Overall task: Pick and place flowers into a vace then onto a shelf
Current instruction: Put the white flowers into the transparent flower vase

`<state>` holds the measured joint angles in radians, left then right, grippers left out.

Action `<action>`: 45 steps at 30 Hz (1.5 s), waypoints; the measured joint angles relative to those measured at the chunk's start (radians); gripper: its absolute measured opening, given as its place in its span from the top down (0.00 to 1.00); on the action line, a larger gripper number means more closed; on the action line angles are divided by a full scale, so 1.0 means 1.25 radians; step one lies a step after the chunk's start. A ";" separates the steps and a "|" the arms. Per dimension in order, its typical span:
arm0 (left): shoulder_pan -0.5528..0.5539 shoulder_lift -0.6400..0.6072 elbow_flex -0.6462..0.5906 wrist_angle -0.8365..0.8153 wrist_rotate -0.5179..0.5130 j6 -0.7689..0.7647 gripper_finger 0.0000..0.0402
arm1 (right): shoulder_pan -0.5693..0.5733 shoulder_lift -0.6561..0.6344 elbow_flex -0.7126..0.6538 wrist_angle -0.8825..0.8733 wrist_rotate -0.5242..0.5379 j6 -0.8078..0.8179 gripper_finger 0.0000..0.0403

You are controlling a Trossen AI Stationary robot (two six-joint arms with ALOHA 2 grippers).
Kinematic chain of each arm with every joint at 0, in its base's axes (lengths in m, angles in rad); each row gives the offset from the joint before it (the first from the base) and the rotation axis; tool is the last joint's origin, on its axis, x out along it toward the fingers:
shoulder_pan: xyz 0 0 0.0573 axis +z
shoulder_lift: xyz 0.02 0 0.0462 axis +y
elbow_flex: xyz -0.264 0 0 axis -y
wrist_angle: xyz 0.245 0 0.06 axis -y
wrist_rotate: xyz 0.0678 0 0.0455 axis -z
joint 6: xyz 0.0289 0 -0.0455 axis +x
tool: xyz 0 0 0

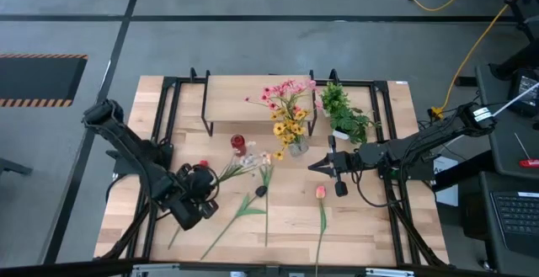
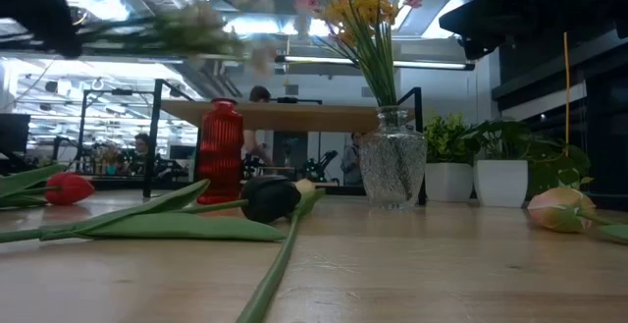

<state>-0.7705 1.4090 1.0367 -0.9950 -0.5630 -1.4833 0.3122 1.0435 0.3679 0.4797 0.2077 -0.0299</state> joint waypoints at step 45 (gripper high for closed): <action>0.404 0.181 0.000 1.134 0.314 1.270 0.99 | 0.083 0.000 0.000 0.043 -0.002 0.024 0.96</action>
<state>-0.2659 1.6351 1.0367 0.4226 -0.1709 0.1047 0.4159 1.0435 0.3679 0.5340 0.2054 -0.0002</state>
